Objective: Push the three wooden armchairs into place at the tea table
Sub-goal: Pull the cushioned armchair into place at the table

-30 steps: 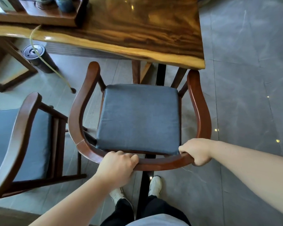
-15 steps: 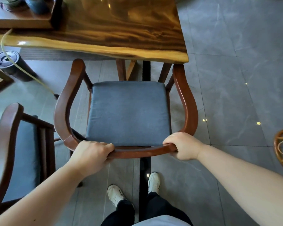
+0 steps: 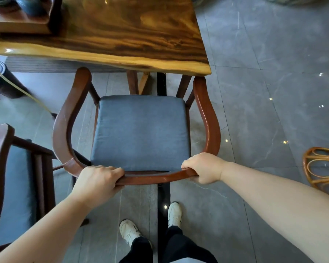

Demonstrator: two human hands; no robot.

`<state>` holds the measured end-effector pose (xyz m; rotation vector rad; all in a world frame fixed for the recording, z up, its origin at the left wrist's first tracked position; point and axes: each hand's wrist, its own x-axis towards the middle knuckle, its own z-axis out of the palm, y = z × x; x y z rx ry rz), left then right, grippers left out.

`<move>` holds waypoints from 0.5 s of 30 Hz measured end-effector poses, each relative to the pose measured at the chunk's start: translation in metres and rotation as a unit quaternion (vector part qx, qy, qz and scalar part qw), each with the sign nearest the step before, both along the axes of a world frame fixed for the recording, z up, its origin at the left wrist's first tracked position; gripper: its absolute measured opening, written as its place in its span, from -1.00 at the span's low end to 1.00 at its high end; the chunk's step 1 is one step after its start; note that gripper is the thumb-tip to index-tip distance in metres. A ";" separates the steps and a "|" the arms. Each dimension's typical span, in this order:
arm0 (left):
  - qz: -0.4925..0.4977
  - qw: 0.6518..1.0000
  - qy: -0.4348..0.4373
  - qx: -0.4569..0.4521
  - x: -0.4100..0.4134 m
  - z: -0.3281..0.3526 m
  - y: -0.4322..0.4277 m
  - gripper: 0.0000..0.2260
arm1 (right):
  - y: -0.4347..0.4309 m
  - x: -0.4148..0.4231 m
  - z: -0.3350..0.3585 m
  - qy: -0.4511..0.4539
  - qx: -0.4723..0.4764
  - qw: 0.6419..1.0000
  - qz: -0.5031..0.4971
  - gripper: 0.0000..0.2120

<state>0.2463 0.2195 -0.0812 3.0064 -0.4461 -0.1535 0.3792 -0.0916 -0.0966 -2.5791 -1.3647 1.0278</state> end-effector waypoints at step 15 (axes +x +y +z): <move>0.011 0.998 -0.026 -0.049 0.004 -0.007 -0.009 -0.76 | -0.005 0.004 0.006 -0.026 -0.026 0.999 -0.016 -0.86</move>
